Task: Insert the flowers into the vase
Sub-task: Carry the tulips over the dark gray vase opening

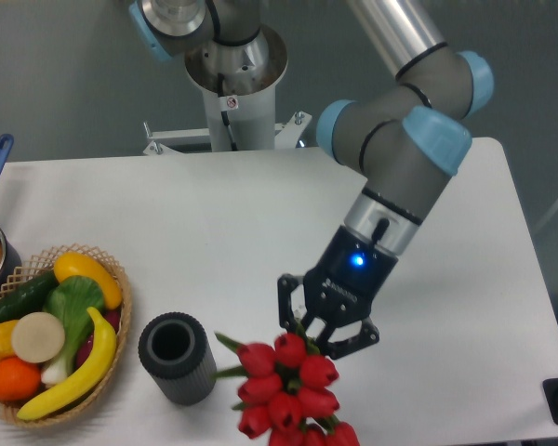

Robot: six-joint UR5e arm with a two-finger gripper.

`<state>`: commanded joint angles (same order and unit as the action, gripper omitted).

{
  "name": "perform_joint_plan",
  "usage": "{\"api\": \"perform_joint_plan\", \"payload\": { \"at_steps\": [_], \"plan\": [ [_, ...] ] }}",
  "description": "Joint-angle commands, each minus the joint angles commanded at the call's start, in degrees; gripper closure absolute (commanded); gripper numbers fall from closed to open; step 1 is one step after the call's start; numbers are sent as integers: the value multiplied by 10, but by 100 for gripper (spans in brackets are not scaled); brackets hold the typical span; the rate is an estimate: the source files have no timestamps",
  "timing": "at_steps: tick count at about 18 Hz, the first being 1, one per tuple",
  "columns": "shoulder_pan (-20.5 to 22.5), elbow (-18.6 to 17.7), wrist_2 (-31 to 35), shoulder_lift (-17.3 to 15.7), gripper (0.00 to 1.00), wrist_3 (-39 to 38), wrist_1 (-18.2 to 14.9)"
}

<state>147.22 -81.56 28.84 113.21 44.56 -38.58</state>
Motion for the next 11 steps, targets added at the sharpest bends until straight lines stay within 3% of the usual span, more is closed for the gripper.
{"api": "perform_joint_plan", "payload": {
  "at_steps": [5,8,11],
  "plan": [
    [-14,-1,-55,-20,85,2,0],
    [-18,5,-105,-19,85,21,0],
    [-37,5,-114,-13,85,26,0]
  ]
}}
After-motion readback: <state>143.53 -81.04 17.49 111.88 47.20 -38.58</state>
